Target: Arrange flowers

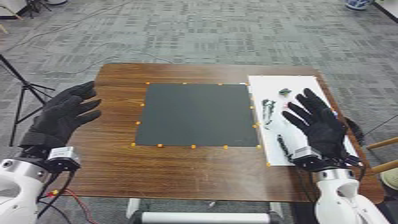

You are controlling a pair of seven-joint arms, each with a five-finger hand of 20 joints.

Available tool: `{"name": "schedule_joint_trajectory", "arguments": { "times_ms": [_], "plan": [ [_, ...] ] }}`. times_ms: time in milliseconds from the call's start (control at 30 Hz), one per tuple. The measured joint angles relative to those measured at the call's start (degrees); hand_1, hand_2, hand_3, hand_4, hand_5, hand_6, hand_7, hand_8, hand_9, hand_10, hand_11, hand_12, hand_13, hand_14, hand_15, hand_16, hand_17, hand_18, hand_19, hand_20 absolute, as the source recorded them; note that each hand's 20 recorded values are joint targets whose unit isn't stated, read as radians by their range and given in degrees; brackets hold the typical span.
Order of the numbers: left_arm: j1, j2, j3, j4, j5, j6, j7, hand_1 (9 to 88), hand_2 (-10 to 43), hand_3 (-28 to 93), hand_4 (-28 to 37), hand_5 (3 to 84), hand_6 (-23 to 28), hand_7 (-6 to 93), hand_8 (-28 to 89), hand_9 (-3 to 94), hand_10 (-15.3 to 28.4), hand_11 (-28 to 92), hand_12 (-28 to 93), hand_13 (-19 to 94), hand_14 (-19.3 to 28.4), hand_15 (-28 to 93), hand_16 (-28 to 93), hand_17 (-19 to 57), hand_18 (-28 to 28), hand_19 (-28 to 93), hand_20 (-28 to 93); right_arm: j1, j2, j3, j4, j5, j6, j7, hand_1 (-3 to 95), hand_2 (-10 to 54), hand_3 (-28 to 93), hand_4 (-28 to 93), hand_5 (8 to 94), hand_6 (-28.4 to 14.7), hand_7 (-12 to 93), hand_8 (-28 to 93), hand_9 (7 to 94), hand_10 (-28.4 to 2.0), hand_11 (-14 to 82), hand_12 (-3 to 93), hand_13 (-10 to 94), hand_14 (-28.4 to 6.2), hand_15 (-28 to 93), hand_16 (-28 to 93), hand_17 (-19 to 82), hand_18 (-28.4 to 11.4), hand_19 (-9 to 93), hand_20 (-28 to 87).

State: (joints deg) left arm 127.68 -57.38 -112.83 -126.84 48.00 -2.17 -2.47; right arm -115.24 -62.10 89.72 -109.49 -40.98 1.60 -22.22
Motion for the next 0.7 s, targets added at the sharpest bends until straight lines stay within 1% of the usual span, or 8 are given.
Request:
{"name": "schedule_joint_trajectory", "arguments": {
  "times_ms": [200,267,300,333,400,467,533,700],
  "plan": [
    [0.18,0.0,0.0,-0.01,0.0,0.01,0.11,31.0,-9.5,67,-26.0,24.0,2.6,27.7,-13,18.8,11.2,29,10,12,13.8,45,-12,-6.6,19.8,42,5,0.18,0.04,-0.06,0.0,0.0,-0.07,0.19,16.5,-4.2,87,-27,37.3,-2.6,18,-11,35.8,-10.0,8.1,17.8,28,-12.1,22,21,10,-20.1,39,18],
    [0.3,0.0,-0.02,-0.05,0.0,0.01,0.07,30.9,-9.5,67,-25.9,24.1,2.6,27.7,-13,18.7,11.1,29,10,12,13.8,45,-12,-6.6,19.7,42,5,0.16,0.06,0.06,-0.02,-0.09,-0.23,0.49,16.9,-4.1,86,-27,37.1,-2.7,19,-11,37.5,-11.3,10.8,19.5,30,-12.4,27,22,10,-20.9,44,21],
    [0.4,-0.02,-0.05,-0.08,0.0,0.0,0.04,30.9,-9.5,67,-25.8,24.1,2.6,27.7,-13,18.7,11.0,29,10,12,13.7,45,-12,-6.7,19.7,42,5,0.12,0.09,0.17,-0.06,-0.25,-0.35,0.69,17.5,-4.4,85,-27,38.0,-3.8,21,-11,41.2,-13.3,17.2,21.5,33,-12.6,36,21,11,-22.0,49,23],
    [0.5,-0.04,-0.07,-0.1,0.0,-0.01,0.03,31.0,-9.5,67,-25.8,24.1,2.6,27.7,-13,18.7,11.0,29,10,12,13.6,45,-12,-6.7,19.6,42,5,0.03,0.11,0.38,-0.14,-0.57,-0.5,1.01,18.2,-5.0,84,-27,38.6,-4.1,22,-12,42.9,-13.9,22.0,23.0,35,-12.4,41,20,11,-22.3,51,23],
    [0.64,-0.08,-0.1,-0.1,0.0,-0.02,0.05,30.9,-9.5,67,-25.7,24.1,2.6,27.7,-13,18.7,11.0,30,10,12,13.6,45,-12,-6.7,19.6,42,5,-0.45,0.14,1.38,-0.72,-2.5,-0.49,2.67,20.8,-6.8,84,-27,40.0,-4.3,25,-13,45.9,-13.4,31.2,25.7,38,-12.0,50,19,12,-22.0,53,24],
    [0.88,-0.16,-0.31,-0.19,0.03,-0.02,0.15,30.9,-9.5,67,-25.7,24.1,2.5,27.7,-14,18.8,10.9,30,10,12,13.6,45,-12,-6.7,19.6,42,5,-1.43,0.58,2.75,-2.59,-7.7,0.9,7.18,26.8,-8.7,85,-28,42.6,-3.0,32,-16,49.5,-12.4,41.7,28.5,44,-10.7,60,20,15,-20.5,57,25],
    [1.29,-0.31,-0.75,-0.42,0.04,-0.01,0.27,30.9,-9.5,67,-25.7,24.1,2.5,27.8,-14,18.8,10.9,30,10,12,13.6,45,-12,-6.6,19.6,42,5,-2.36,2.29,2.63,-5.75,-15.63,6.11,14.2,31.4,-9.4,84,-28,48.2,-0.6,40,-18,55.9,-11.4,50.8,32.4,52,-9.5,68,24,20,-18.5,63,28],
    [2.44,-0.59,-1.89,-0.91,0.04,0.13,0.36,30.9,-9.5,67,-25.8,24.2,2.5,27.8,-14,18.8,10.9,30,11,12,13.6,45,-12,-6.6,19.6,42,5,-0.96,12.84,-7.3,-10.37,-32.06,26.72,30.7,35.9,-9.5,75,-28,52.8,1.5,48,-19,60.2,-10.2,57.5,37.6,55,-9.8,74,30,23,-17.1,68,33]
  ]
}}
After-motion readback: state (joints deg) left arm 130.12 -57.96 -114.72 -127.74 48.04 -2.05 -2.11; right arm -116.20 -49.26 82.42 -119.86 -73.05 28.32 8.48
